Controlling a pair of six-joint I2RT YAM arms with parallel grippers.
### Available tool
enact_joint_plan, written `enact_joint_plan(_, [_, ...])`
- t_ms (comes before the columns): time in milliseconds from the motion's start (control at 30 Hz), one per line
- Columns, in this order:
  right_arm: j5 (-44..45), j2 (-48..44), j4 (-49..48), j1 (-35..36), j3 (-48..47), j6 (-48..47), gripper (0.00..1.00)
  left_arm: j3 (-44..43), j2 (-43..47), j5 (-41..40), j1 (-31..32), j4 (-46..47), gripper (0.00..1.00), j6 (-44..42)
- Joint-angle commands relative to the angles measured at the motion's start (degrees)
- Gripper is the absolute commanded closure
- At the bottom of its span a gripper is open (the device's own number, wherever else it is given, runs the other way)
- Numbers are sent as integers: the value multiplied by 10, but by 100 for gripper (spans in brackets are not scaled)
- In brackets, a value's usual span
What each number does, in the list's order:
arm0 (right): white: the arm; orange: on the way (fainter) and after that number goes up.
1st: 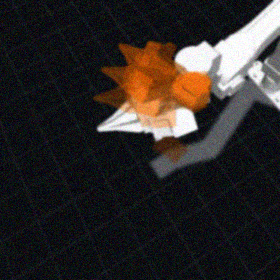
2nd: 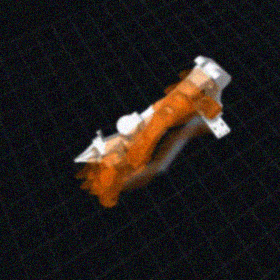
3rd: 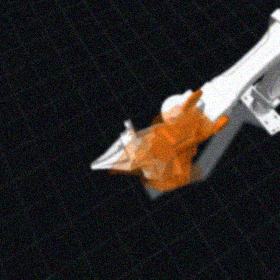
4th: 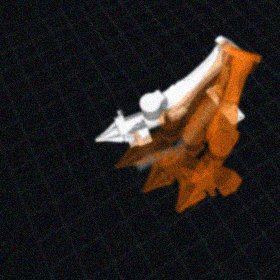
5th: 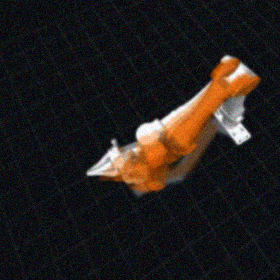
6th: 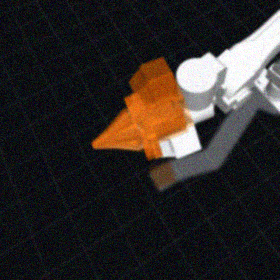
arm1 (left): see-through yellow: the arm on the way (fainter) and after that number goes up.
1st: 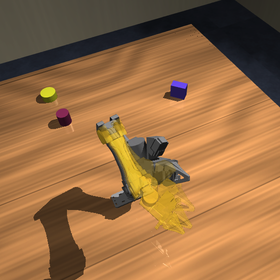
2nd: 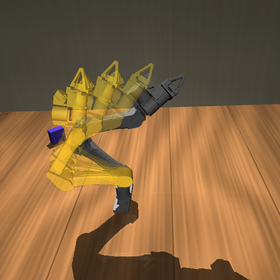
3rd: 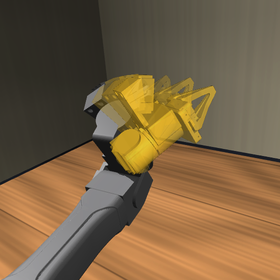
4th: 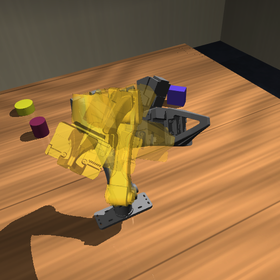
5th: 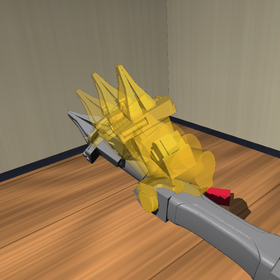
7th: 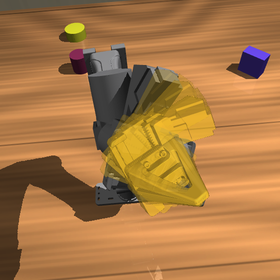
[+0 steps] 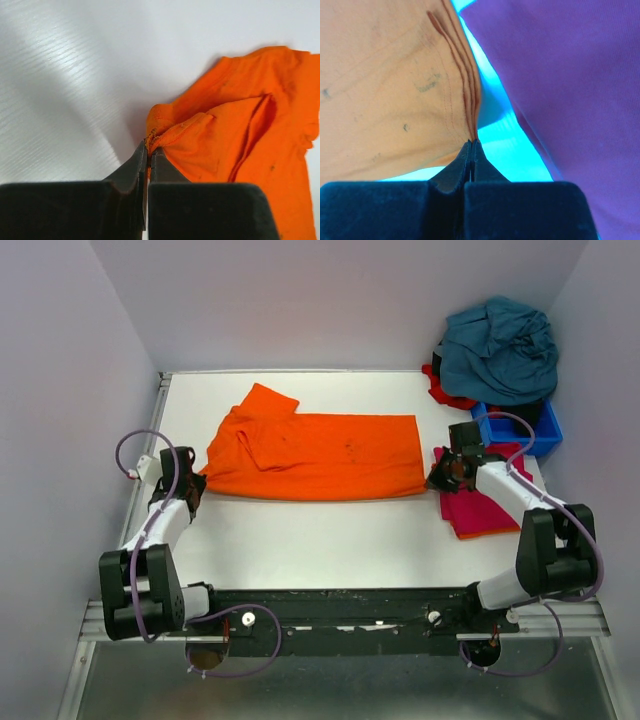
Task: Fold and stack the t-shirts
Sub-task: Fold the flattened tshirt in 1/3 of the way
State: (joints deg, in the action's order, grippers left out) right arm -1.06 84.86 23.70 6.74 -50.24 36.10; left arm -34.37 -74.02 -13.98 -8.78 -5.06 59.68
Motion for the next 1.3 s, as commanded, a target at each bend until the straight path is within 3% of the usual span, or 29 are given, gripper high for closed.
enact_joint_plan(0, [-5, 7, 40, -8, -81, 6, 99, -60, 38, 15, -6, -26, 100, -5])
enact_joint_plan(133, [-7, -23, 86, -27, -172, 6, 99, -156, 60, 1, -5, -105, 100, -11])
enact_joint_plan(233, [-13, -56, 101, -28, -176, 12, 99, -177, 90, -3, -5, -137, 100, -13])
enact_joint_plan(333, [-34, -85, 89, -27, -112, 13, 99, -142, 120, -4, -5, -166, 100, -6])
enact_joint_plan(467, [-61, -121, 54, -27, 9, 4, 99, -27, 169, -36, -5, -190, 100, 10])
enact_joint_plan(700, [-93, -124, 28, -27, 104, -11, 99, 119, 196, 11, -5, -141, 100, 36])
enact_joint_plan(1033, [-88, -113, 33, -27, 95, -12, 99, 59, 203, -27, -5, -196, 100, 21])
enact_joint_plan(1267, [-69, -169, 40, -27, 138, 6, 95, 92, 249, -64, -5, -267, 100, 39])
